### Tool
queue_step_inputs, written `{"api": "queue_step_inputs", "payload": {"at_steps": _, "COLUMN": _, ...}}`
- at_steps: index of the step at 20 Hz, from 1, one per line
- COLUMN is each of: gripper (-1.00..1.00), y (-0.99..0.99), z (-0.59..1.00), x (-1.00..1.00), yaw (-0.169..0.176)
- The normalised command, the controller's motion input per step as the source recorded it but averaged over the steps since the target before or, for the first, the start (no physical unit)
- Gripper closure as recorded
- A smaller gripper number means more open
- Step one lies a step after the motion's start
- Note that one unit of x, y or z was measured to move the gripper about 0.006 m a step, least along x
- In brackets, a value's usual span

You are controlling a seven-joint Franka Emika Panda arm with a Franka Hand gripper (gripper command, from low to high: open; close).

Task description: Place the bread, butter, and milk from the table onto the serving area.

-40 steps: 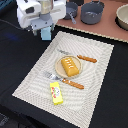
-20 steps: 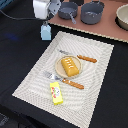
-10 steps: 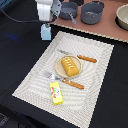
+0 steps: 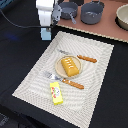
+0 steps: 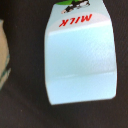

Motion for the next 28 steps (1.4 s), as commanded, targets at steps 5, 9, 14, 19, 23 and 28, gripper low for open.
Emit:
{"api": "queue_step_inputs", "payload": {"at_steps": 5, "gripper": -1.0, "y": -0.01, "z": -0.36, "x": -0.42, "yaw": 0.078}}
{"api": "queue_step_inputs", "payload": {"at_steps": 9, "gripper": -1.0, "y": 0.0, "z": -0.31, "x": -0.55, "yaw": 0.083}}
{"api": "queue_step_inputs", "payload": {"at_steps": 14, "gripper": -1.0, "y": -0.01, "z": -0.27, "x": -0.57, "yaw": 0.078}}
{"api": "queue_step_inputs", "payload": {"at_steps": 19, "gripper": 1.0, "y": -0.09, "z": -0.15, "x": -0.41, "yaw": 0.071}}
{"api": "queue_step_inputs", "payload": {"at_steps": 23, "gripper": 1.0, "y": -0.1, "z": -0.1, "x": -0.35, "yaw": 0.072}}
{"api": "queue_step_inputs", "payload": {"at_steps": 28, "gripper": 1.0, "y": -0.13, "z": -0.11, "x": -0.26, "yaw": 0.064}}
